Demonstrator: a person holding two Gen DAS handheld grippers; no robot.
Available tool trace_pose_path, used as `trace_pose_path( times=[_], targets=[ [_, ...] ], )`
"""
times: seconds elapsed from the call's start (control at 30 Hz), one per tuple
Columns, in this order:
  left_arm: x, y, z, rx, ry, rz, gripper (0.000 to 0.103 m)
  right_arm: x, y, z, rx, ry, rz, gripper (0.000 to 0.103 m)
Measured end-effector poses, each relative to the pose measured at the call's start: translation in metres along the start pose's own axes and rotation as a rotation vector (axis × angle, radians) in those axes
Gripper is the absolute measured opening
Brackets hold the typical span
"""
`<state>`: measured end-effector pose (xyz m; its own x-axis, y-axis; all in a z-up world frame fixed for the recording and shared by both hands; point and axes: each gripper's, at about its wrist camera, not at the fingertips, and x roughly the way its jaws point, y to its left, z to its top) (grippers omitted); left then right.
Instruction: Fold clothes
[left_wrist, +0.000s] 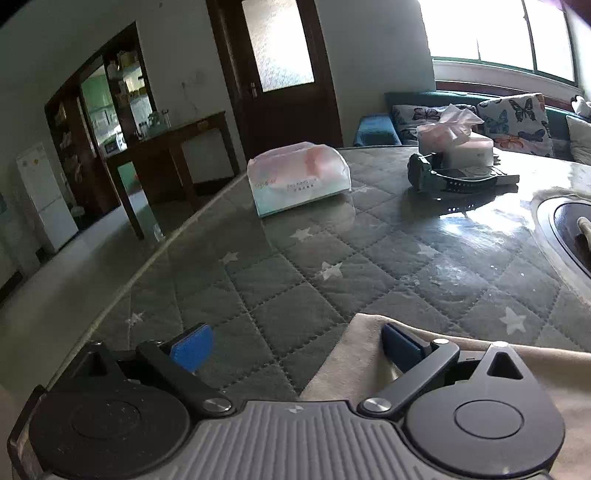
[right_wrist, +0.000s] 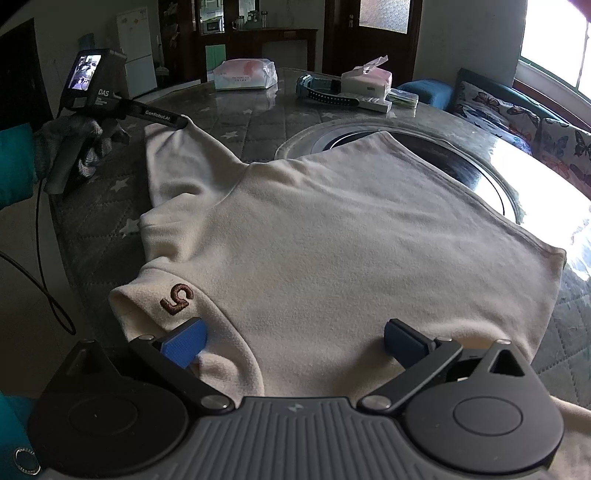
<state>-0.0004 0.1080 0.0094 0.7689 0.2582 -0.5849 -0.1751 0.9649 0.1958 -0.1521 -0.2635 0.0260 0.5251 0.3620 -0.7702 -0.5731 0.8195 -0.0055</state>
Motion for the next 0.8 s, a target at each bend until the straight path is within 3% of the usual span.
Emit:
trace_pose_path(
  times=[0.3, 0.8],
  targets=[
    [-0.028, -0.005, -0.013, -0.032, 0.040, -0.052, 0.103, 0.000, 0.001, -0.001, -0.003, -0.008, -0.007, 0.103],
    [-0.032, 0.015, -0.025, -0.019, 0.040, -0.006, 0.103, -0.001, 0.002, -0.002, 0.004, -0.015, -0.016, 0.103]
  ],
)
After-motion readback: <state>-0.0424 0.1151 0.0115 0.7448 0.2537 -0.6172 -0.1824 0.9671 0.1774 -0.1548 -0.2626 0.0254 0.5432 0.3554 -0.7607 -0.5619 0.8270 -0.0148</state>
